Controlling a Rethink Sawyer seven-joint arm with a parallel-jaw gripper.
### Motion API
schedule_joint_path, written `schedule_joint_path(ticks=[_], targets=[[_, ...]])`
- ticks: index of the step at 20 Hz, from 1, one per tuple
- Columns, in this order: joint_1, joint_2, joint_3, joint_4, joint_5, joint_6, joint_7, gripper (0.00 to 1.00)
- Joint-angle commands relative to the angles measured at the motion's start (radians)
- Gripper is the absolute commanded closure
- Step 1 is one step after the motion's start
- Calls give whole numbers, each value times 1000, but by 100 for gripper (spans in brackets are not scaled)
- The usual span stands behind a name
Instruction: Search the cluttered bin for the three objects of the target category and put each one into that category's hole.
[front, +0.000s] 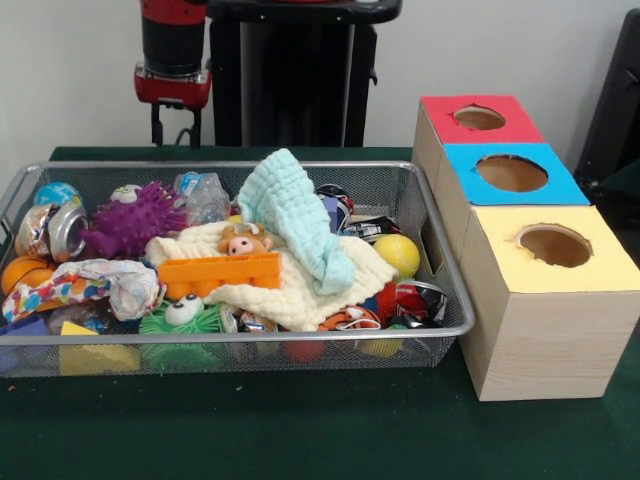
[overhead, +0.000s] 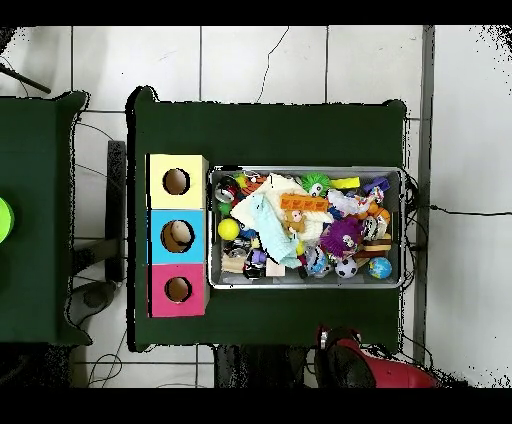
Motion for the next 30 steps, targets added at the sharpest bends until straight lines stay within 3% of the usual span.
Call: schedule_joint_path(ticks=[1, 12, 16, 20, 30], targets=[[-180, -33, 139, 66, 85, 181, 152, 0], [-316, 51, 176, -83, 36, 233, 50, 0], [-298, 100, 142, -135, 9, 200, 56, 0], [-261, 144, 95, -188, 27, 179, 89, 0], [-246, 238, 35, -293, 50, 143, 127, 0]])
